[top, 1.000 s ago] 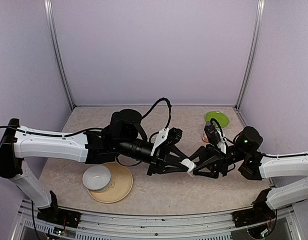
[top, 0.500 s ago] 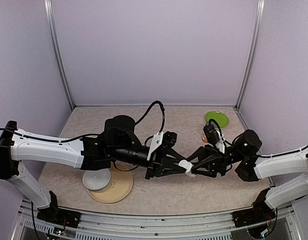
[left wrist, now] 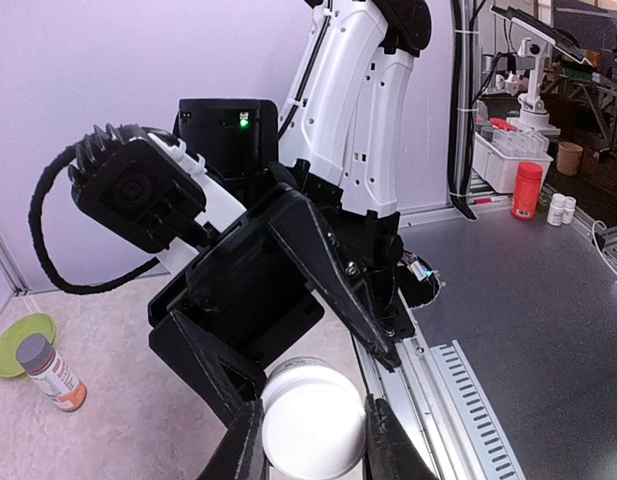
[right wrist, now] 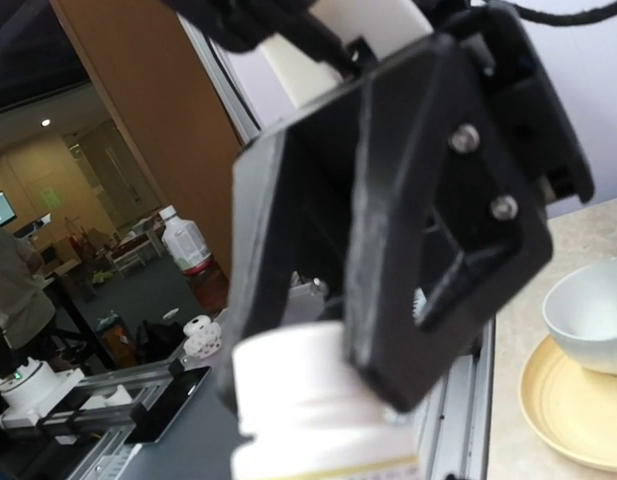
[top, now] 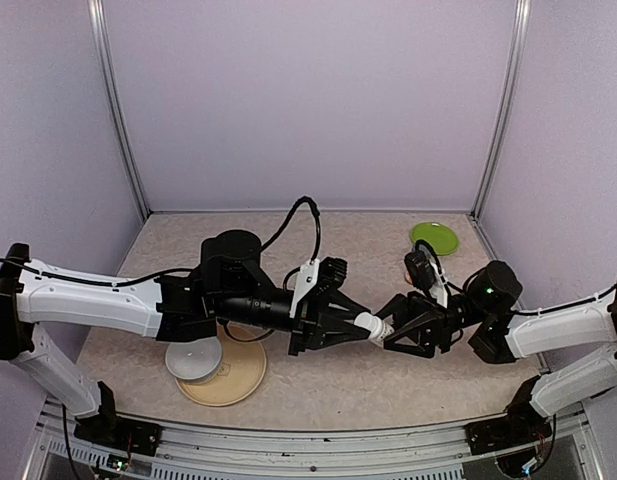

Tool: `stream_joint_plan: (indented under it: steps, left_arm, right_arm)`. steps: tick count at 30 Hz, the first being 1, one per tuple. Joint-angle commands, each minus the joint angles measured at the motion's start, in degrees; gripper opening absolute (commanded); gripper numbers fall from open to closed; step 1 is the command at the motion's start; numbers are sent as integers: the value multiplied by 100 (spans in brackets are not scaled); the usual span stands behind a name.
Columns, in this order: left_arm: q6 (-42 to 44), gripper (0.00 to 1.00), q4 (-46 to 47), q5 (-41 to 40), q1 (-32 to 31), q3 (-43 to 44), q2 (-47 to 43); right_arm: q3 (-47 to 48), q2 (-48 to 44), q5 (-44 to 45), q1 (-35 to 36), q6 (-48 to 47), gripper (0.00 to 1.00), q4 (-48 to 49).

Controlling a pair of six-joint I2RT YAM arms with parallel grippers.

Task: Sort the pills into containers
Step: Pass from the left arm to the right

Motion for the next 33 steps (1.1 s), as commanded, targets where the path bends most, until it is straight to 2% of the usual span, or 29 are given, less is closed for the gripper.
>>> stream_joint_plan:
  steps: [1, 13, 16, 20, 27, 31, 33]
  left_arm:
    - [-24, 1, 256, -57, 27, -12, -122]
    - [-34, 1, 111, -17, 27, 96, -11]
    - [-102, 2, 70, -136, 27, 157, 45]
    - [-476, 3, -36, -574, 28, 389, 238]
    - [-1738, 6, -519, -1767, 32, 957, 670]
    - [-2591, 13, -724, -2083, 19, 1184, 739]
    - [-2860, 20, -849, -2150, 15, 1283, 731]
  right_arm:
    - [-78, 46, -99, 79, 14, 55, 180]
    - [-67, -26, -29, 79, 93, 44, 297]
    - [-23, -31, 53, 77, -1, 26, 101]
    - [53, -165, 333, 75, -501, 13, -672]
    - [107, -866, 1522, 75, -1683, 5, -2137]
    - [19, -1421, 2633, 78, -2347, 2, -2896]
    - [-53, -1632, 3036, 79, -2504, 1, -3020]
